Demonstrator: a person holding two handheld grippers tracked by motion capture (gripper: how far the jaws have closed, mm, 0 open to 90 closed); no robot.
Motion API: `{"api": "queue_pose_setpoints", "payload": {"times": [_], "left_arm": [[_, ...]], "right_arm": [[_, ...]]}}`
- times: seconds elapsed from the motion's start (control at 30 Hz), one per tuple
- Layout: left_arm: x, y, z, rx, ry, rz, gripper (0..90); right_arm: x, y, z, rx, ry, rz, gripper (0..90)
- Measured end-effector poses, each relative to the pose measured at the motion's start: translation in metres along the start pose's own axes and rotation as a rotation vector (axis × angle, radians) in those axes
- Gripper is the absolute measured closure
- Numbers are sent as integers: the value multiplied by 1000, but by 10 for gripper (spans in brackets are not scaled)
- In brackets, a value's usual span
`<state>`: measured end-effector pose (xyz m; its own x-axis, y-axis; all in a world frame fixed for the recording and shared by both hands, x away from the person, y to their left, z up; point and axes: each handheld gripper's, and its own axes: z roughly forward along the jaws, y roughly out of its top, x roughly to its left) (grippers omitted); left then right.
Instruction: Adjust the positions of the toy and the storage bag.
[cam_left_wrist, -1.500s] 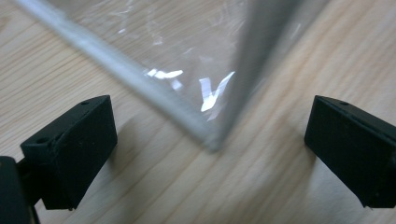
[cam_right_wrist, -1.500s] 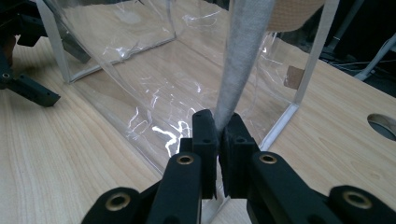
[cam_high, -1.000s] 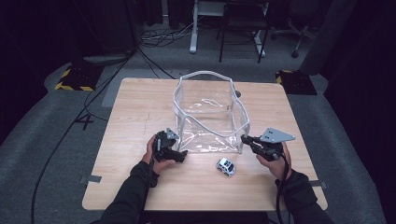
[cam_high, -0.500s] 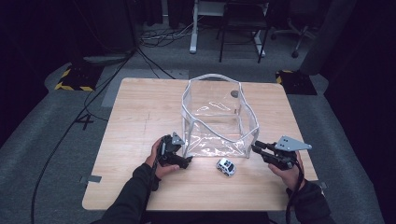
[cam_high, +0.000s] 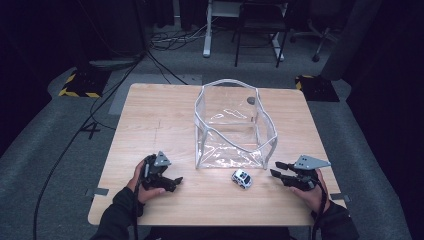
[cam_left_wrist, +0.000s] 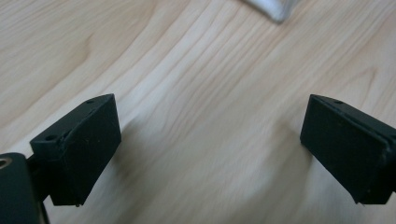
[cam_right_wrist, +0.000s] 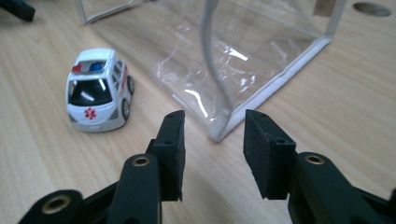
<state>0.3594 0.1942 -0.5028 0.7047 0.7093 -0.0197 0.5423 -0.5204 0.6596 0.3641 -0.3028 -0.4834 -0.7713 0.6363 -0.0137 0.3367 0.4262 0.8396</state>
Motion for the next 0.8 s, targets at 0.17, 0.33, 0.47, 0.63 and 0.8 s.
{"api": "queue_pose_setpoints", "payload": {"times": [0.17,0.33,0.47,0.63,0.8], "left_arm": [[4,-15,-13,-2,15,-10,54],[5,-13,-10,3,7,-10,31],[6,-11,-10,9,5,-5,18],[6,-11,-9,11,4,-12,15],[6,-11,-9,13,4,-10,12]], "right_arm": [[9,-4,7,33,28,-19,557],[16,-4,9,46,86,-40,505],[24,-4,16,64,122,-55,456],[31,-5,23,91,153,-85,403],[36,-5,27,126,148,-128,340]]}}
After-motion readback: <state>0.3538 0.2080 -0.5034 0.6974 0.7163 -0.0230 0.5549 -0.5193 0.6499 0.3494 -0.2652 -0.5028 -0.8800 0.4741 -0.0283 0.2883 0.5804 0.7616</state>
